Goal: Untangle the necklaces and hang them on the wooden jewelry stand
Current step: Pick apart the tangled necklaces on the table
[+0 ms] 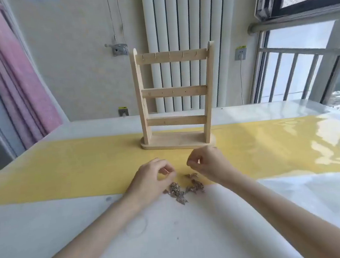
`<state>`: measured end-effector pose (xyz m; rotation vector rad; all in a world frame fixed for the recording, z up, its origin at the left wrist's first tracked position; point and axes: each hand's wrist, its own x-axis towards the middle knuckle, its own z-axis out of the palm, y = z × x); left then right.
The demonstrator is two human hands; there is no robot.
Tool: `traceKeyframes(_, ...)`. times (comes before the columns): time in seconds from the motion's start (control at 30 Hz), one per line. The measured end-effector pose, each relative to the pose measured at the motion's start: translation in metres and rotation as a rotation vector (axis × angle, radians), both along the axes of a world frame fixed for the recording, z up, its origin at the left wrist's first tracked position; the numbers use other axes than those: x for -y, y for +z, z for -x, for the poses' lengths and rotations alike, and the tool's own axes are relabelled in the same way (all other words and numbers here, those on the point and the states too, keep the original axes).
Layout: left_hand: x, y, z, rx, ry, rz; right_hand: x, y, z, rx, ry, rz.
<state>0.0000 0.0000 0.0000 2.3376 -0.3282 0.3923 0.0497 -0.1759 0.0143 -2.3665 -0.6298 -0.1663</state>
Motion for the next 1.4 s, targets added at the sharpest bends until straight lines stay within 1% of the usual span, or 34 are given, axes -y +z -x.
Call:
traceKeyframes(0.07, 0.003, -0.003, 0.01, -0.03, 0.035, 0.008, 0.003, -0.001, 0.011, -0.013, -0.089, -0.038)
traceKeyframes(0.1, 0.004, -0.007, 0.012, -0.047, 0.033, -0.021, 0.005, -0.004, 0.015, -0.031, -0.1, -0.056)
traceKeyframes(0.17, 0.009, -0.012, 0.015, -0.137, 0.008, -0.076, 0.006, -0.008, 0.026, -0.058, -0.048, -0.053)
traceKeyframes(0.23, 0.013, -0.014, 0.015, -0.161, -0.003, -0.069, 0.005, -0.014, 0.037, -0.056, 0.054, 0.025)
traceKeyframes(0.27, 0.013, -0.014, 0.014, -0.128, 0.006, -0.048, 0.005, -0.016, 0.041, -0.028, 0.085, 0.053)
traceKeyframes(0.33, 0.012, -0.015, 0.011, -0.09, 0.027, 0.061, 0.006, -0.021, 0.043, 0.006, 0.091, 0.081)
traceKeyframes(0.4, 0.008, -0.016, 0.009, -0.106, 0.021, 0.223, 0.009, -0.026, 0.043, 0.032, 0.034, 0.025)
traceKeyframes(0.47, 0.004, -0.015, 0.007, -0.112, 0.032, 0.323, 0.011, -0.029, 0.043, 0.054, -0.03, -0.031)
traceKeyframes(0.57, 0.0, -0.018, 0.003, -0.086, 0.066, 0.378, 0.013, -0.031, 0.042, 0.054, -0.067, -0.095)
traceKeyframes(0.67, 0.0, -0.019, 0.0, -0.029, 0.127, 0.395, 0.014, -0.025, 0.043, -0.006, 0.002, -0.189)
traceKeyframes(0.73, -0.002, -0.019, -0.001, 0.049, 0.183, 0.365, 0.01, -0.023, 0.042, -0.014, 0.049, -0.187)
traceKeyframes(0.8, 0.0, -0.018, 0.001, 0.087, 0.158, 0.252, 0.005, -0.023, 0.033, 0.04, 0.016, -0.19)
traceKeyframes(0.87, 0.006, -0.02, 0.006, 0.076, 0.047, 0.038, 0.002, -0.022, 0.02, 0.064, -0.048, -0.228)
traceKeyframes(0.93, 0.011, -0.022, 0.01, 0.069, -0.06, -0.192, 0.001, -0.021, 0.009, 0.067, -0.078, -0.216)
traceKeyframes(0.97, 0.012, -0.023, 0.01, 0.07, -0.09, -0.236, 0.003, -0.021, 0.005, 0.063, -0.077, -0.191)
traceKeyframes(1.0, 0.012, -0.022, 0.009, 0.069, -0.101, -0.231, 0.006, -0.021, 0.004, 0.061, -0.067, -0.159)
traceKeyframes(1.03, 0.011, -0.021, 0.01, 0.071, -0.096, -0.184, 0.01, -0.021, 0.004, 0.067, -0.048, -0.118)
traceKeyframes(1.13, 0.01, -0.017, 0.013, 0.044, -0.029, 0.035, 0.017, -0.02, 0.006, 0.073, 0.032, 0.027)
traceKeyframes(1.2, 0.011, -0.011, 0.013, 0.048, 0.027, 0.118, 0.015, -0.017, 0.005, 0.072, 0.053, 0.111)
traceKeyframes(1.27, 0.014, -0.004, 0.006, 0.046, 0.068, 0.074, 0.011, -0.017, 0.003, 0.106, 0.056, 0.164)
traceKeyframes(1.4, 0.033, -0.002, -0.008, -0.034, 0.073, -0.171, 0.01, -0.019, 0.007, 0.134, 0.062, 0.195)
